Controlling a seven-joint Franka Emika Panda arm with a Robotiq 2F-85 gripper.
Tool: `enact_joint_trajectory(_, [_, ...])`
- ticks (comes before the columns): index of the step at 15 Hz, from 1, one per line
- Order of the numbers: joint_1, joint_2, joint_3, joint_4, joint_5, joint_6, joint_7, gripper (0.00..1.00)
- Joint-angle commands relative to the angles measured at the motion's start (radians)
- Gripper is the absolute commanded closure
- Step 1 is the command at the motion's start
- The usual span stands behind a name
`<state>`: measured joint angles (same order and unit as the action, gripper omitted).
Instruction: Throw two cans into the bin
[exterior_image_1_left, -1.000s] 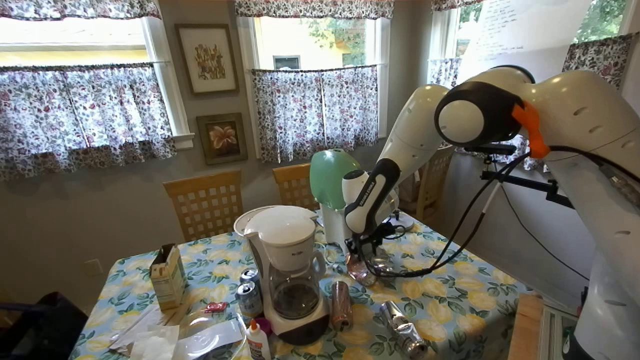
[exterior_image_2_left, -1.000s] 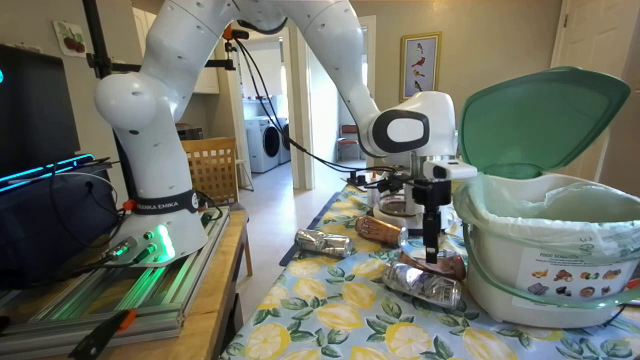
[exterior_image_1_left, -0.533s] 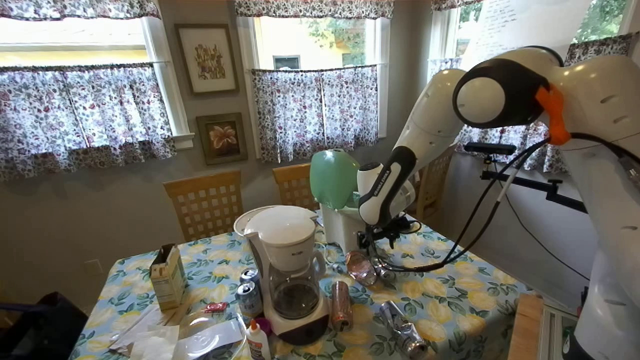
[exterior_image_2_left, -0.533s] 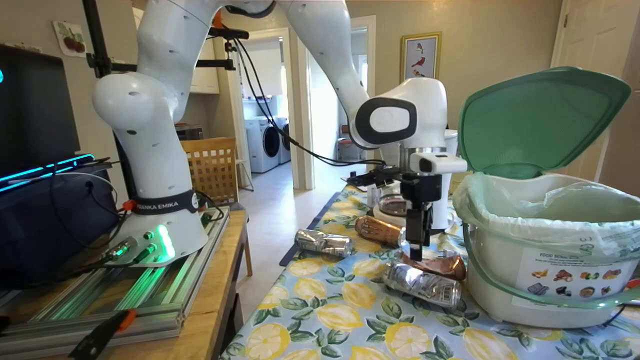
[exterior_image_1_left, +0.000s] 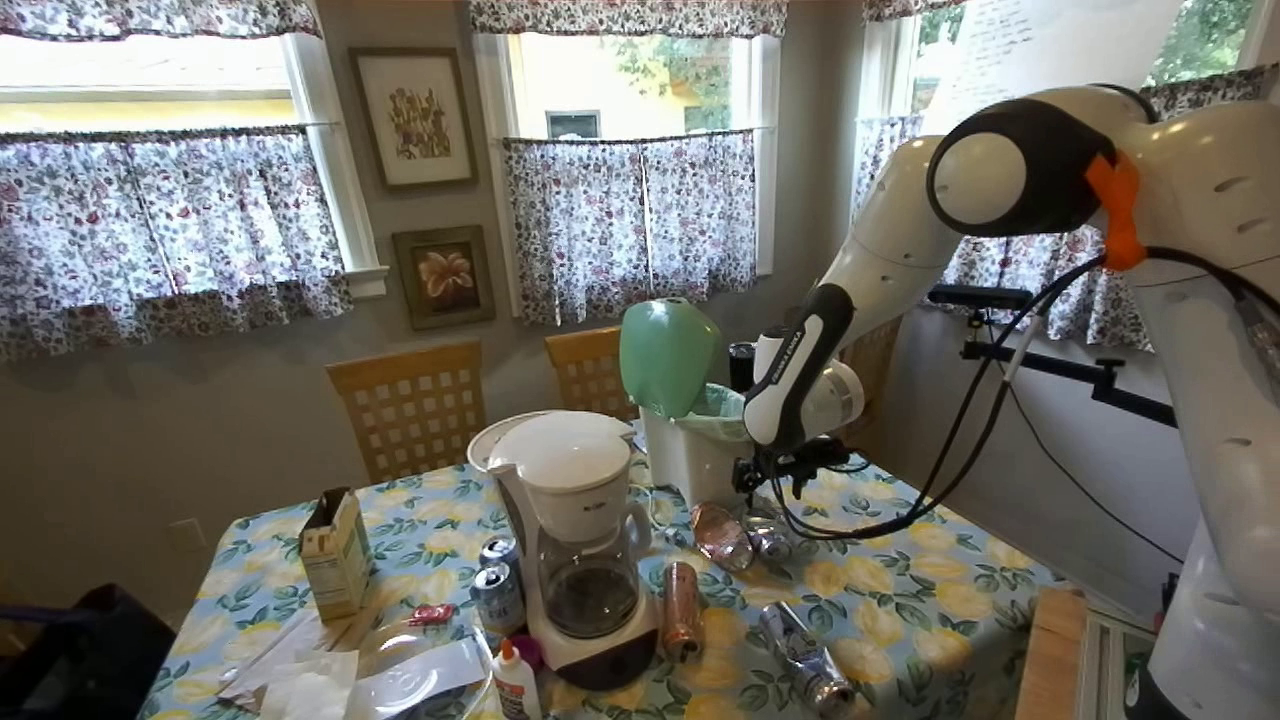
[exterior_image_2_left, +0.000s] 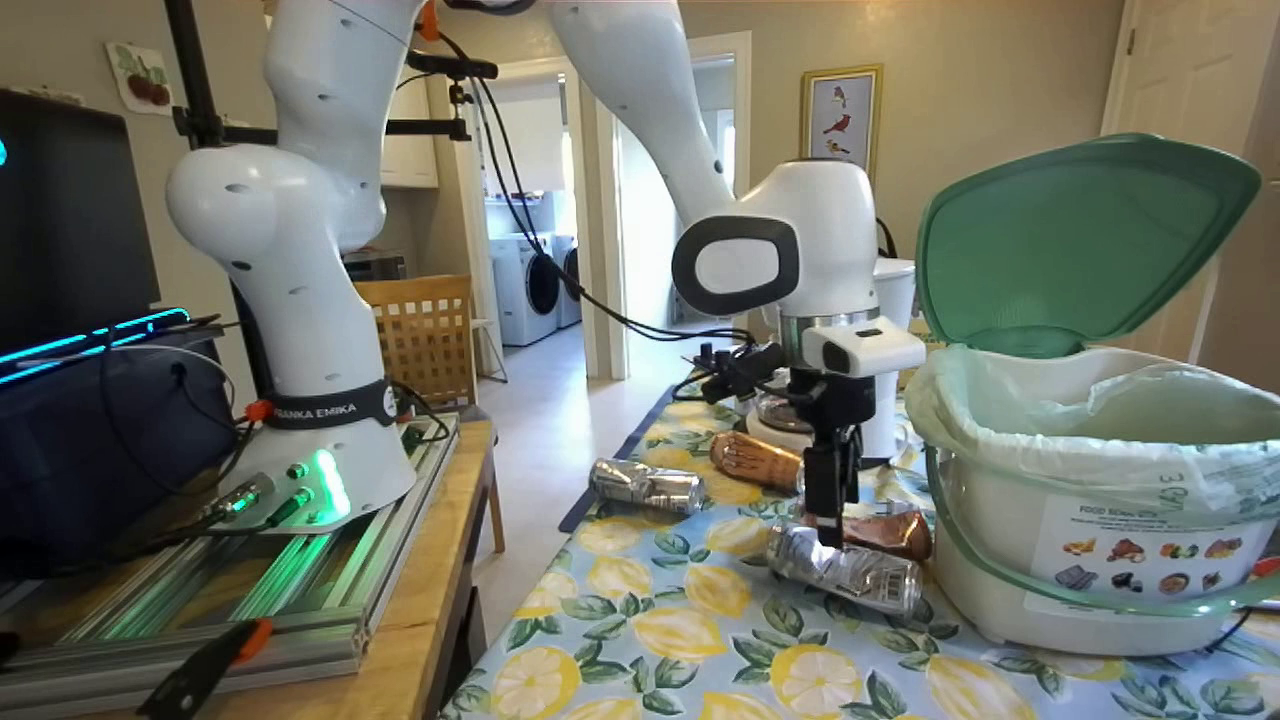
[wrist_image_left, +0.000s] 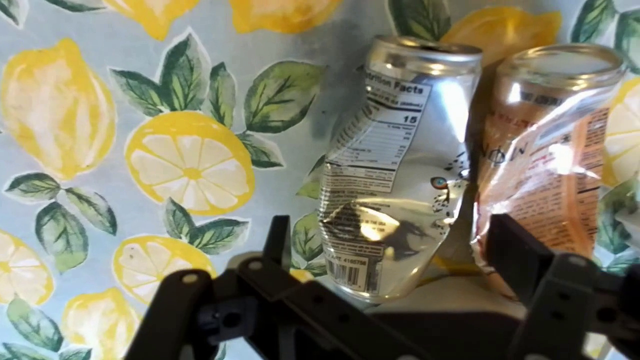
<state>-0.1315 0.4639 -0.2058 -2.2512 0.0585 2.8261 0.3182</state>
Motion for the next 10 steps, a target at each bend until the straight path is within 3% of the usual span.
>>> enact_joint_trajectory(1, [-0.181,-0.005,0.200,0.003,0.191,0.004,-0.237,0.00])
enact_joint_trajectory(4, [-0.250,0.015,0.260,0.025,0.261,-0.032,-0.358,0.00])
enact_joint_trajectory(10, [-0.265,0.023,0.225,0.017,0.246,-0.069,-0.426,0.00])
